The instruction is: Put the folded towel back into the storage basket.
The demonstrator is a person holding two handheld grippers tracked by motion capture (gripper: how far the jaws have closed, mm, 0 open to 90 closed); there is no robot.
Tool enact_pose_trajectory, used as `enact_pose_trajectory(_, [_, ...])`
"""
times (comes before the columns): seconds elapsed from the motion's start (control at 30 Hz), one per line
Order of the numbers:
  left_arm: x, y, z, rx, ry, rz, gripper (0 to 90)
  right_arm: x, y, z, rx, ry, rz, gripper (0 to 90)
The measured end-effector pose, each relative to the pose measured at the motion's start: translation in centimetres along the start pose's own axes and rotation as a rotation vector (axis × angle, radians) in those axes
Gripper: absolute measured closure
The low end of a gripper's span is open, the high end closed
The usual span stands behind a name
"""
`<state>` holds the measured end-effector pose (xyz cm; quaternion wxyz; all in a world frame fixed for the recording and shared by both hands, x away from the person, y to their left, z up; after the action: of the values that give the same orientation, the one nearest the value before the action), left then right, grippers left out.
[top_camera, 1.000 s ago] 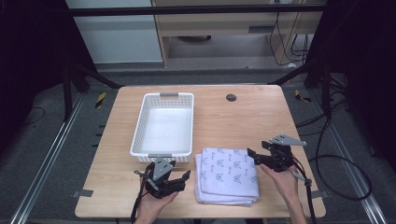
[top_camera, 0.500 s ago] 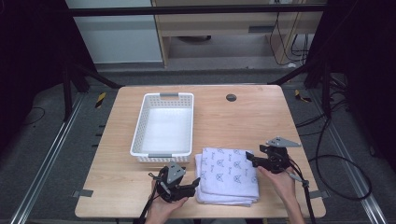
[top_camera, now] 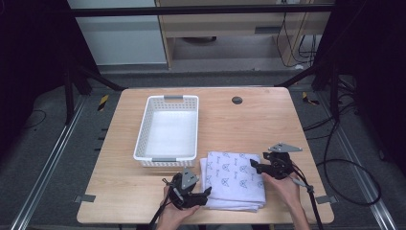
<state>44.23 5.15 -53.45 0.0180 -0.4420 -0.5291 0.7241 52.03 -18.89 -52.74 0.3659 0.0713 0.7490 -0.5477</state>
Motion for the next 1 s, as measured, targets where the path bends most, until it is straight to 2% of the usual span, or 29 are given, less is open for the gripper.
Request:
enact_pose_trajectory(0.37, [0.5, 1.4, 0.3, 0.009, -0.008, -0.032, 25.9, 0.7, 1.4, -0.3, -0.003, -0.032, -0.067, 39.2])
enact_pose_trajectory(0.57, [0.6, 1.7, 0.2, 0.018, -0.032, -0.044, 24.1, 0.8, 1.7, -0.3, 0.0, -0.032, -0.072, 38.9])
enact_pose_trajectory(0.67, [0.7, 1.9, 0.2, 0.022, -0.031, -0.046, 23.8, 0.8, 1.8, -0.3, -0.003, -0.031, -0.073, 38.8])
enact_pose_trajectory(0.87, [0.7, 2.3, 0.1, 0.055, -0.063, -0.052, 21.2, 0.9, 2.2, -0.3, -0.004, -0.019, -0.084, 38.4])
enact_pose_trajectory(1.0, [0.6, 2.4, 0.2, 0.05, -0.052, -0.048, 20.7, 0.9, 2.3, -0.2, -0.003, -0.019, -0.085, 38.2])
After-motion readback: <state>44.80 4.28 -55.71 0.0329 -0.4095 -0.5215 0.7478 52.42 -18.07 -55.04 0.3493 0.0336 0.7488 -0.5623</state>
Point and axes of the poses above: each handheld gripper's, and its own axes: y roughly forward along the jaws, x roughly out of its underside, z roughly to its right, the point moved 8 cm from there along y, roughly forward along the jaws, and after that the axes turned 12 degrees about -z, right-handed, at the moved point
